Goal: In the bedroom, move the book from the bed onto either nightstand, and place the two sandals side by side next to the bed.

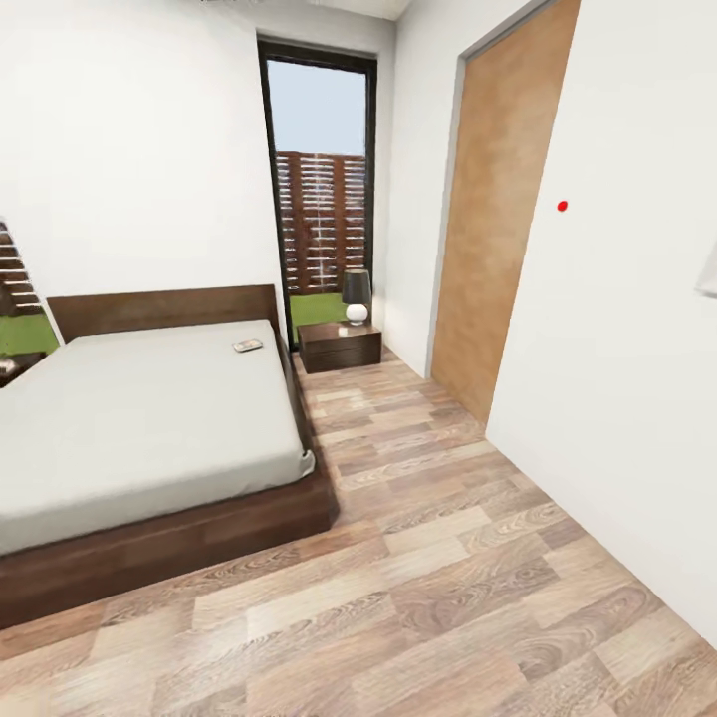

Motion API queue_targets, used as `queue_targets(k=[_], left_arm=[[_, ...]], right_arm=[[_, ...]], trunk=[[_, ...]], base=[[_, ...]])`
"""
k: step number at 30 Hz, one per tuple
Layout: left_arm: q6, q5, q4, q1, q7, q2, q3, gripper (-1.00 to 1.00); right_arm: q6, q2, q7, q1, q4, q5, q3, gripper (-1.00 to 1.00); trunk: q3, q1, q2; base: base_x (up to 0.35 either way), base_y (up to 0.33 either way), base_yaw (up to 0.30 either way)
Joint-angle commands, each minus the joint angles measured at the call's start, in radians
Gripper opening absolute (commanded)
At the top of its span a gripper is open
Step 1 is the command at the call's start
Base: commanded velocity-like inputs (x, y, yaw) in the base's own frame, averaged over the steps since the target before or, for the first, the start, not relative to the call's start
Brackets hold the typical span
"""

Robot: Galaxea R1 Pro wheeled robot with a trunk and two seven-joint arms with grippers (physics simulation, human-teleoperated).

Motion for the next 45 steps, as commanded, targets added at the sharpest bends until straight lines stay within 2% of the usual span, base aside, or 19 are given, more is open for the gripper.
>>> queue_targets(k=[1,28,45], left_arm=[[-0.002,0.001,0.000,0.000,0.000,0.000,0.000,1.00],[-0.001,0.001,0.000,0.000,0.000,0.000,0.000,1.00],[-0.001,0.001,0.000,0.000,0.000,0.000,0.002,1.00]], right_arm=[[-0.001,0.000,0.000,0.000,0.000,-0.010,0.000,1.00],[-0.001,0.000,-0.001,0.000,0.000,-0.009,0.000,1.00],[-0.001,0.000,-0.001,0.000,0.000,-0.009,0.000,1.00]], trunk=[[-0.001,0.000,0.000],[-0.001,0.000,0.000],[-0.001,0.000,0.000]], base=[[0.000,0.000,0.294],[0.001,0.000,0.293],[0.067,0.000,0.294]])
